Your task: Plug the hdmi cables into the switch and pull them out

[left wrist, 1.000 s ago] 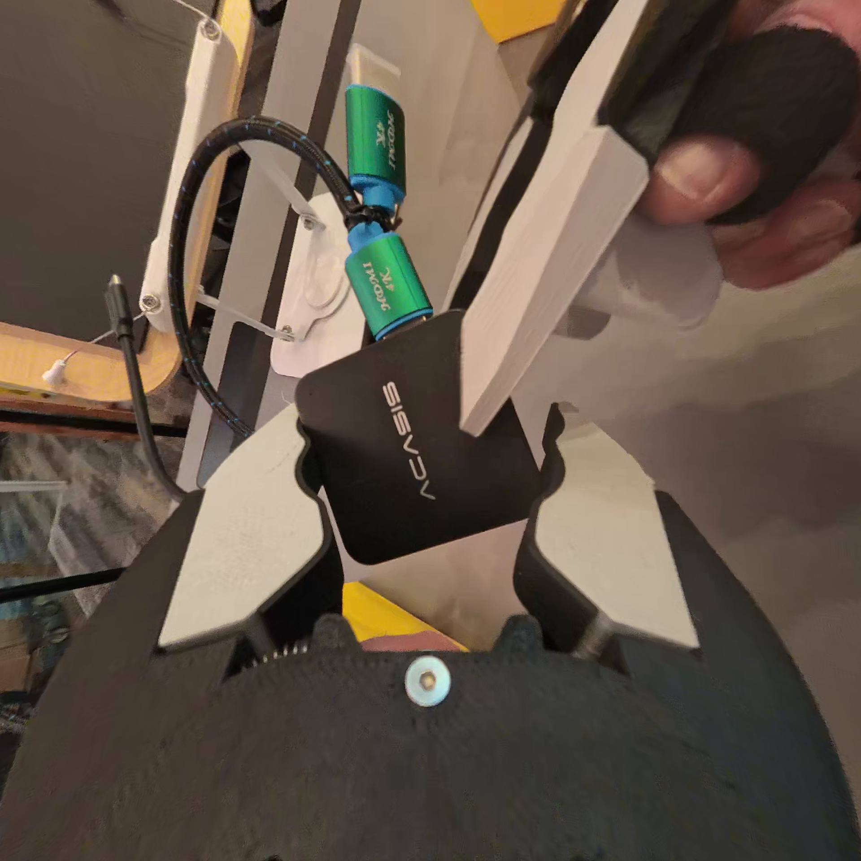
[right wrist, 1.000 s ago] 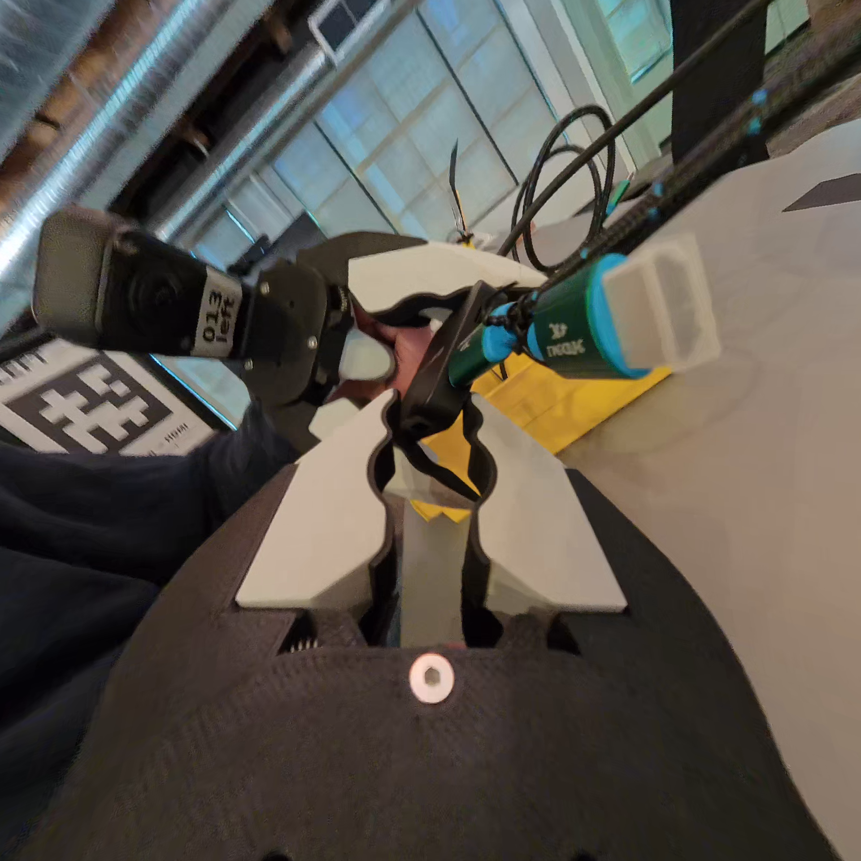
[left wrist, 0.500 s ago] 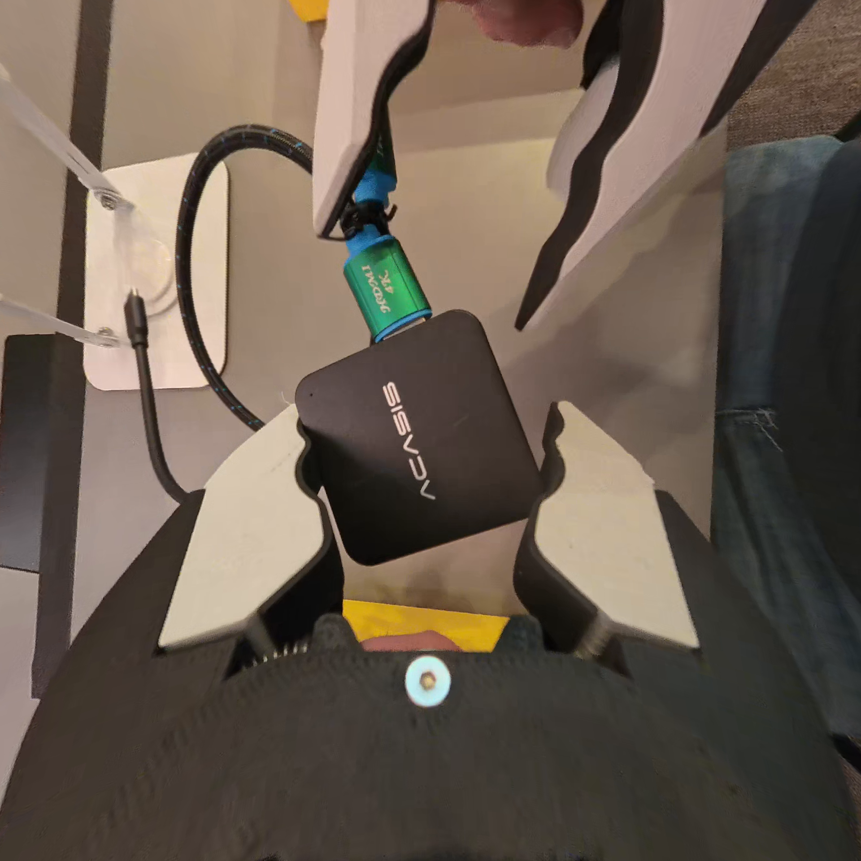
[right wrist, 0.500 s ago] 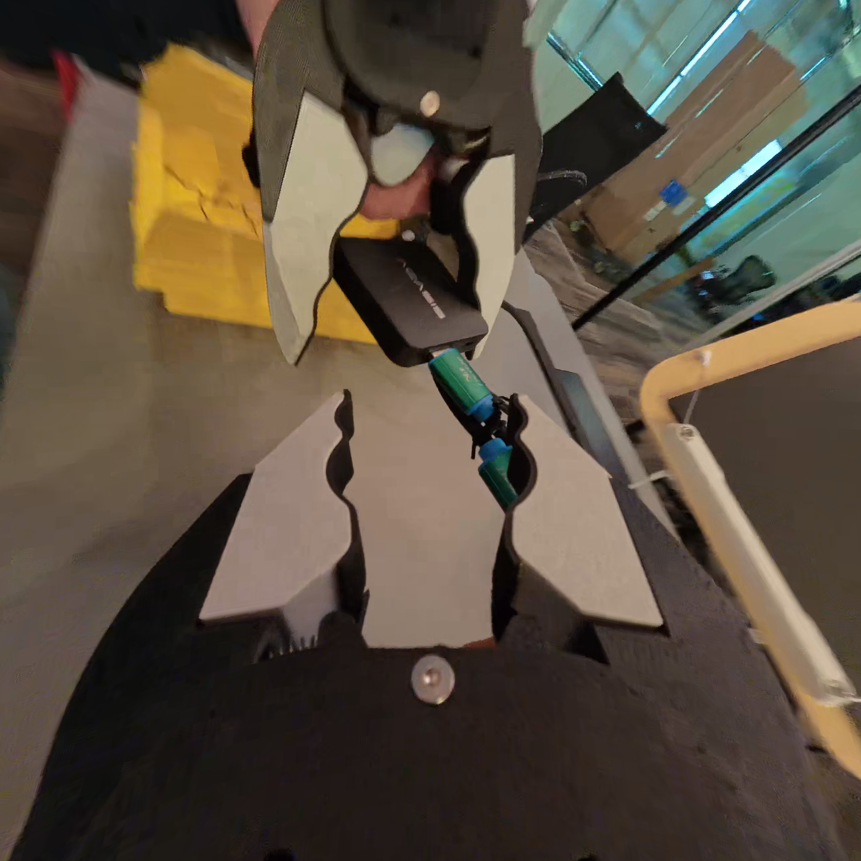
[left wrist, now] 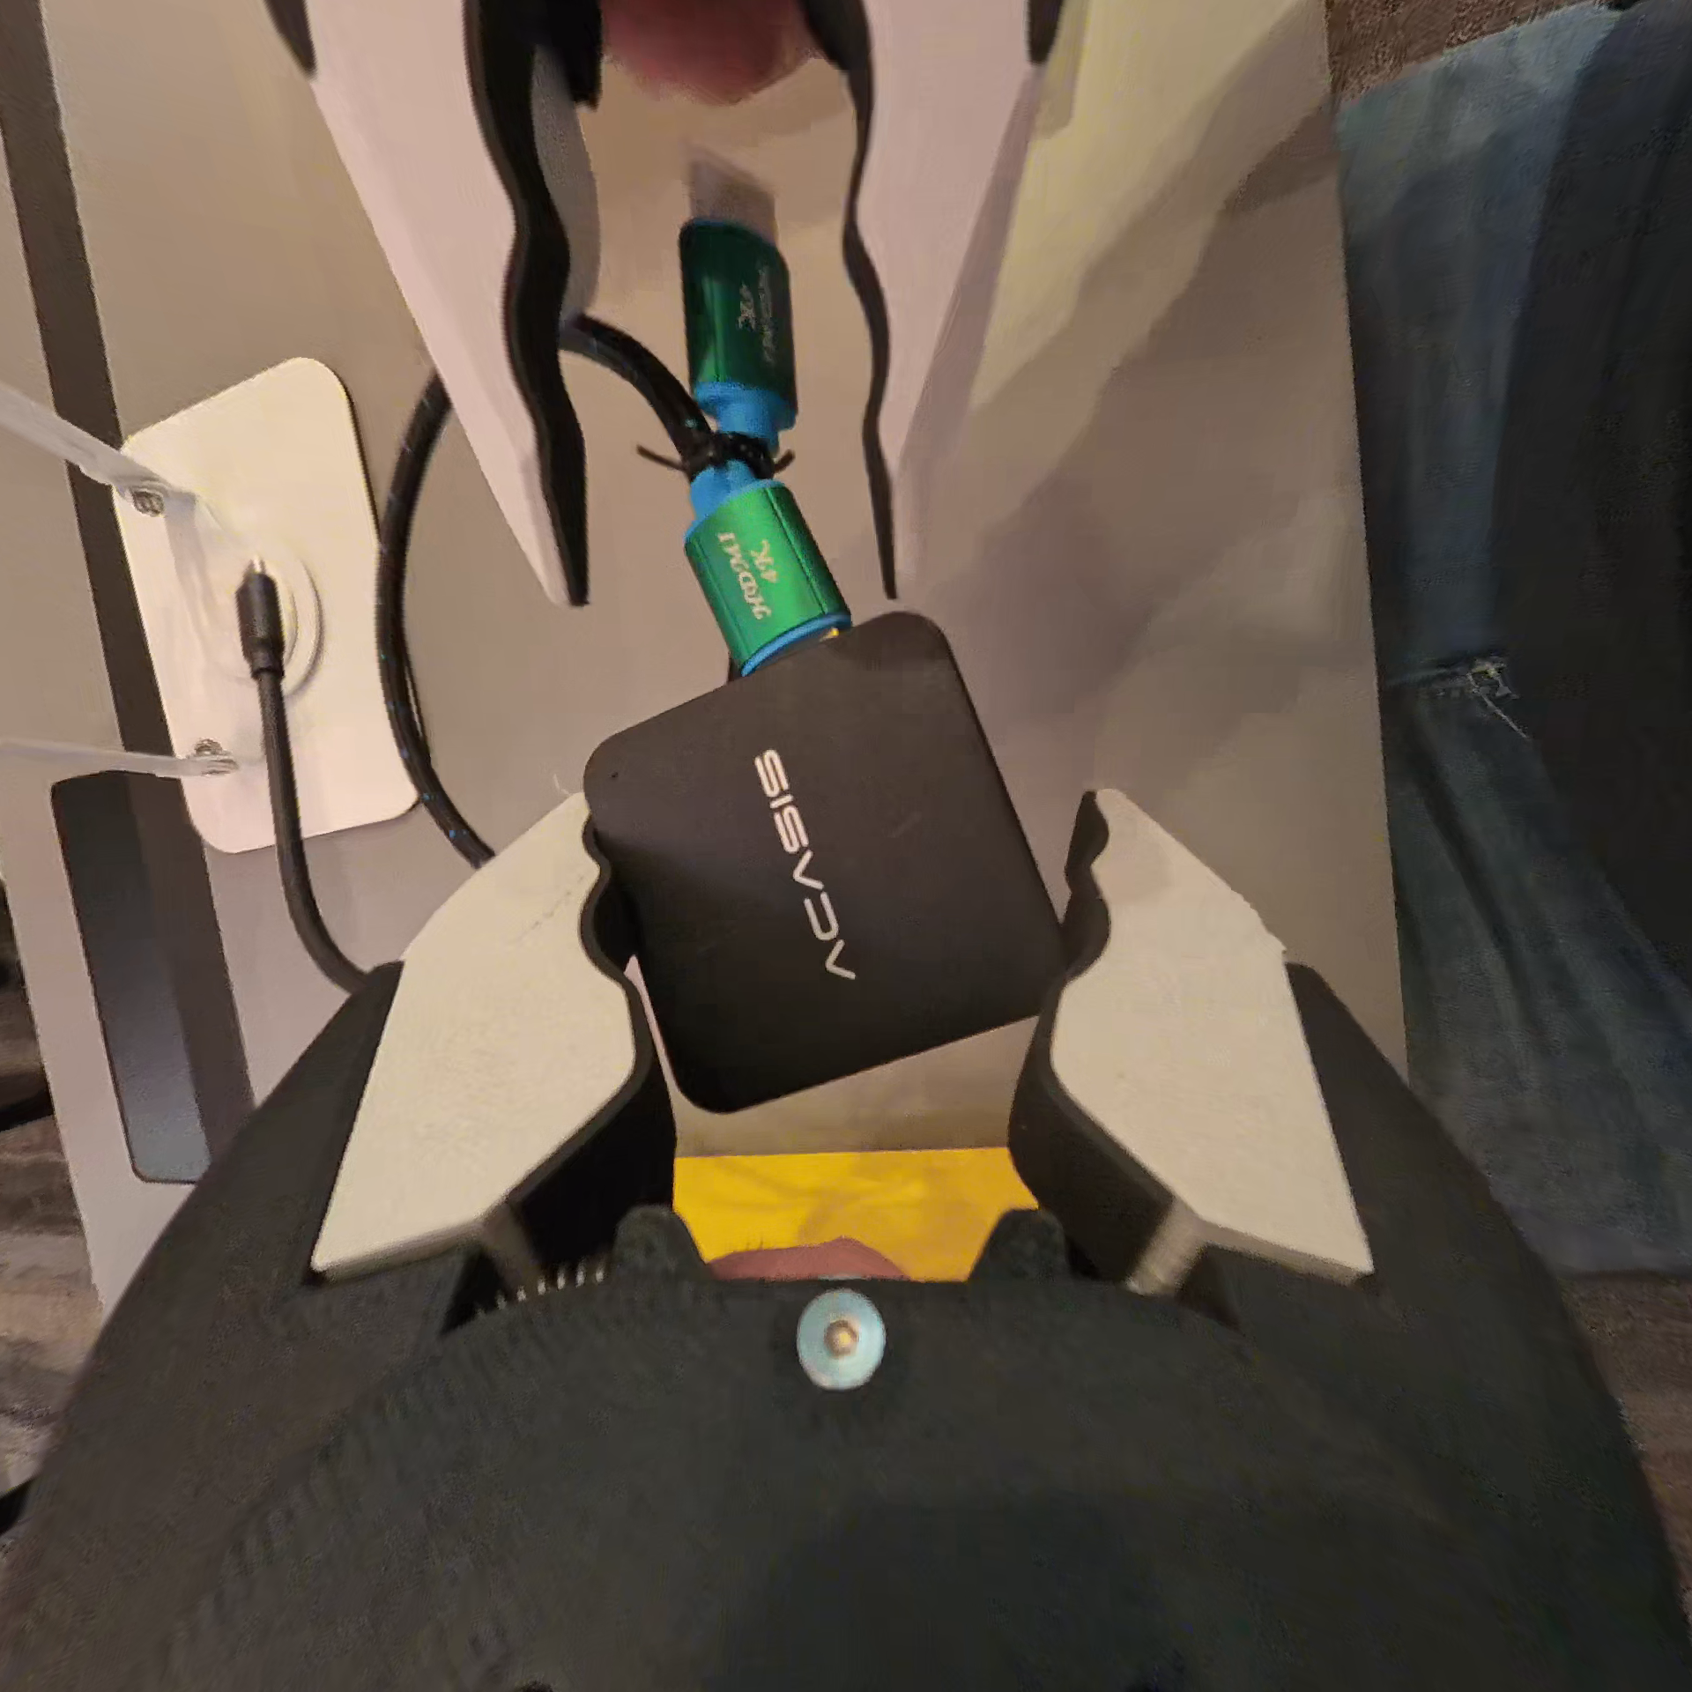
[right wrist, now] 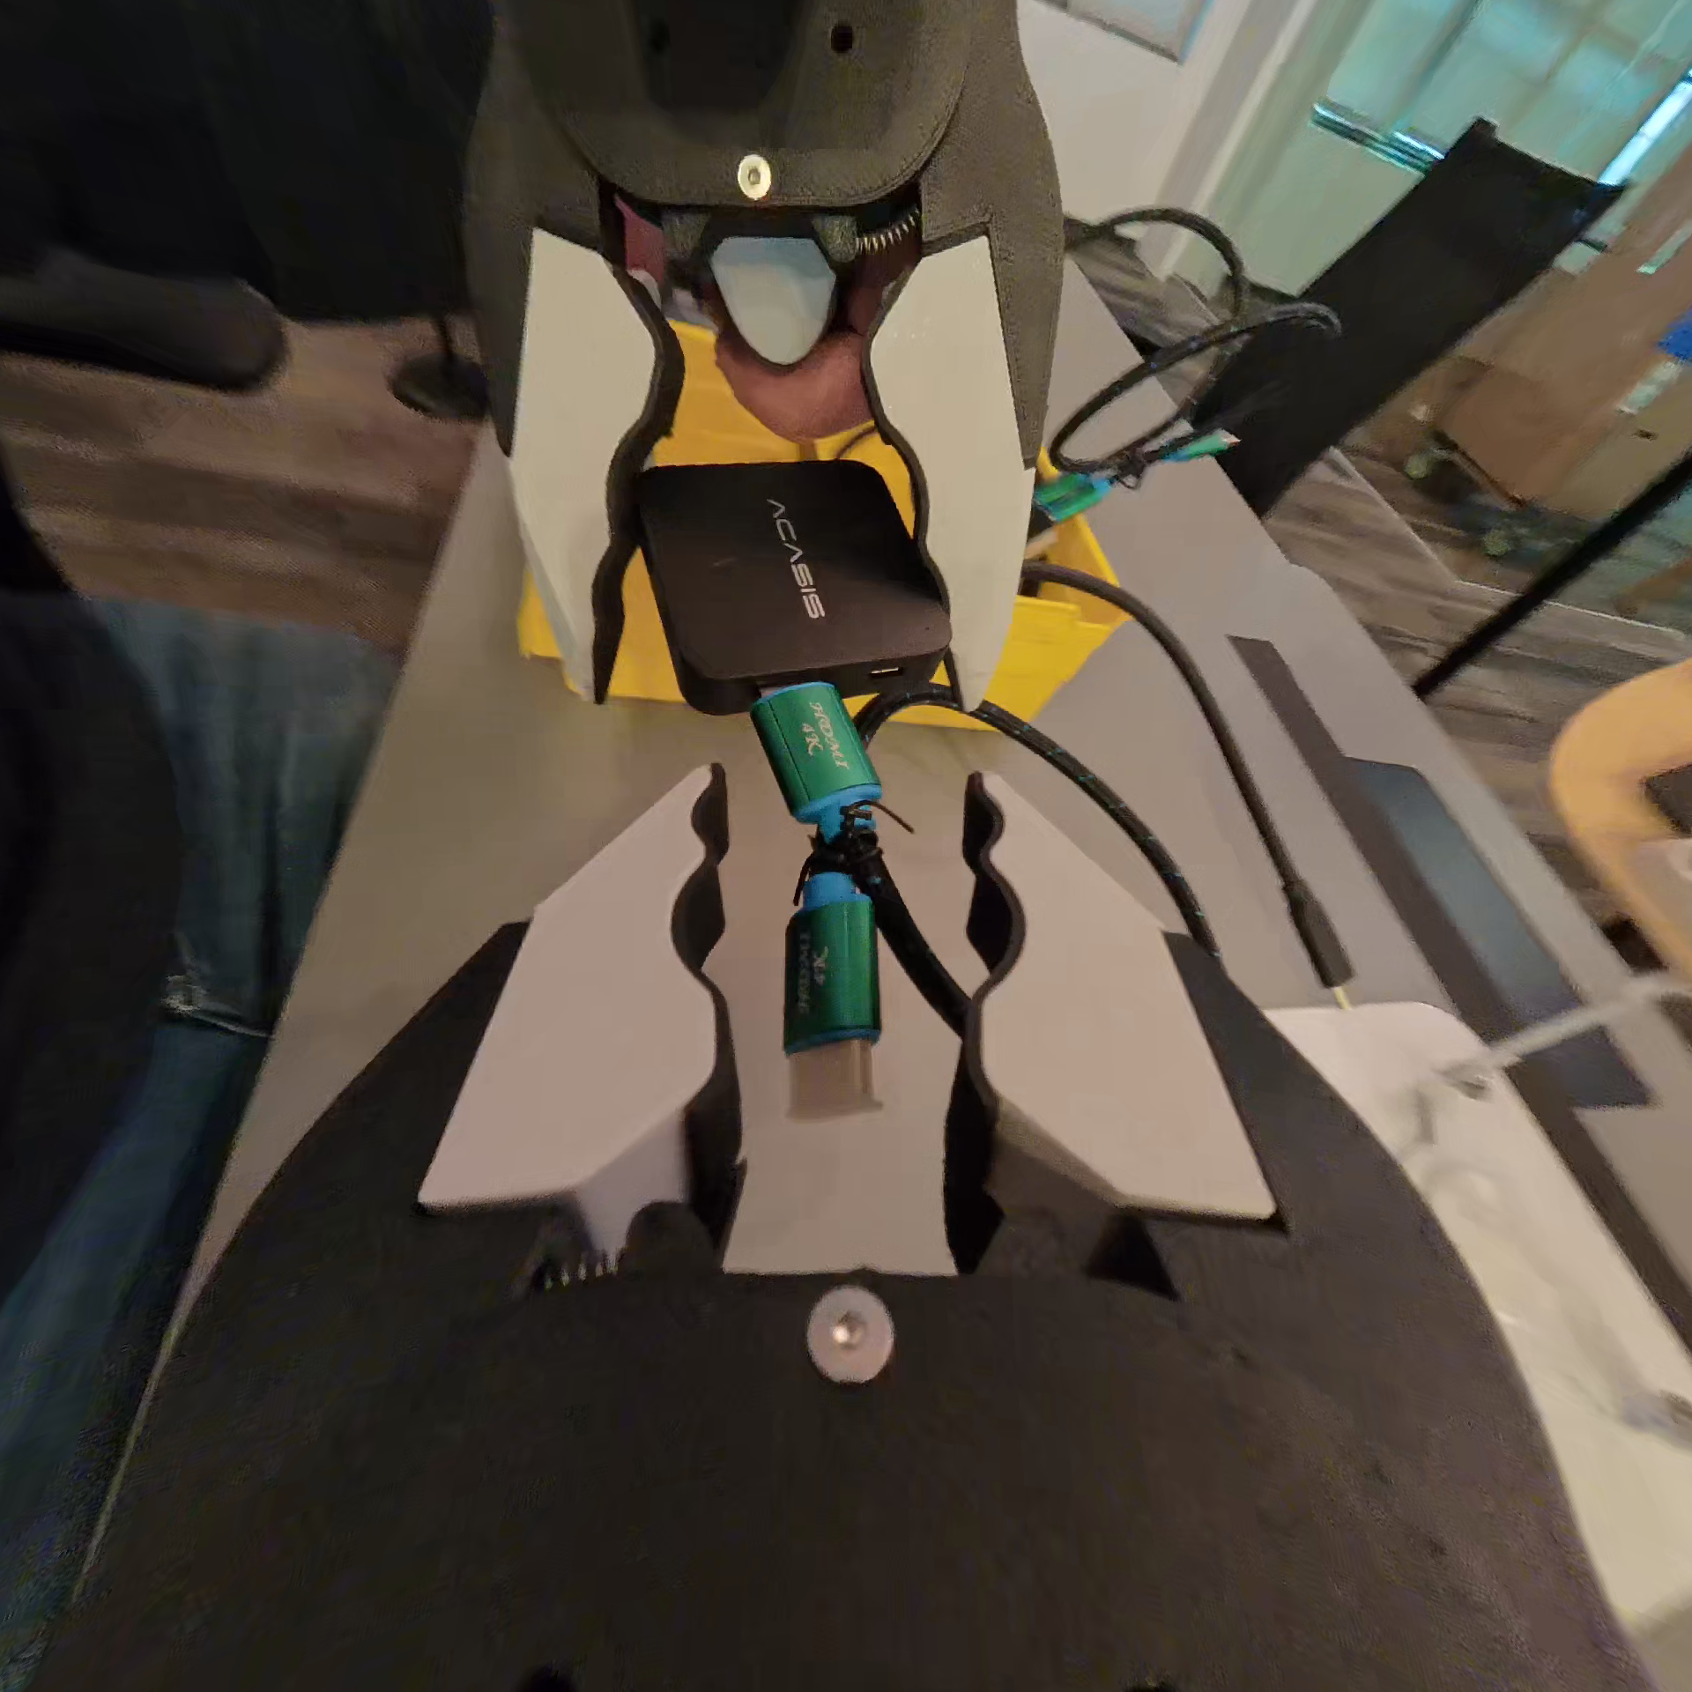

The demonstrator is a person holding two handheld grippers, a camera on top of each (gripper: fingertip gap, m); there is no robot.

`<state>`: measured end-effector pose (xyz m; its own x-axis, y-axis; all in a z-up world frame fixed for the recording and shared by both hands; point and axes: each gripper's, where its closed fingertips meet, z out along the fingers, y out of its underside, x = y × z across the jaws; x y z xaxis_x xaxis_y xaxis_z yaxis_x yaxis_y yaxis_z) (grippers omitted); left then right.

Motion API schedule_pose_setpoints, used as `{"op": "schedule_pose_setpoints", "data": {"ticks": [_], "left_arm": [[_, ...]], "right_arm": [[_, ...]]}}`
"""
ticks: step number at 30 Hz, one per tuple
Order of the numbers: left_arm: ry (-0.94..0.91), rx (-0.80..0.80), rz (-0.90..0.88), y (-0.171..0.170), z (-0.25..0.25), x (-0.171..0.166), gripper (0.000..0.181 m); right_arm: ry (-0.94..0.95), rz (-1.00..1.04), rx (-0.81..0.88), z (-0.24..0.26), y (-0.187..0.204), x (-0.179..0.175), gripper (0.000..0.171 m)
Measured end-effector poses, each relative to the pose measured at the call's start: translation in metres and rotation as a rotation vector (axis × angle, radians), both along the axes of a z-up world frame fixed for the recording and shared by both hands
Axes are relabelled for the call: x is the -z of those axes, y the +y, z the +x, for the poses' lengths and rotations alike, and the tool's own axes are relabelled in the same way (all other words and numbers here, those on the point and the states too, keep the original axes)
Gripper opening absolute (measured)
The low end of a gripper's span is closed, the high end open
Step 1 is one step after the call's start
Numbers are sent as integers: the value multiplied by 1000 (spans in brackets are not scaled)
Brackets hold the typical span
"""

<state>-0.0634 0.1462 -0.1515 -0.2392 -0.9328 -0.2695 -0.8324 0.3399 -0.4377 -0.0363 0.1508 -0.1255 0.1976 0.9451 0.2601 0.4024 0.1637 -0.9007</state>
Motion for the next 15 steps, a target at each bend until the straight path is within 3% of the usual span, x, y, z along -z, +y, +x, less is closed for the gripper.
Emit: {"op": "schedule_pose_setpoints", "data": {"ticks": [5, 10, 15], "left_arm": [[-51, 33, -44, -10, 2, -3, 92], [-215, 14, -127, -10, 6, -20, 92], [-318, 1, -157, -8, 3, -40, 92]], "right_arm": [[250, -196, -218, 5, -24, -12, 34], [315, -129, -102, 26, -5, -33, 56], [503, -244, -122, 50, -2, -52, 46]]}}
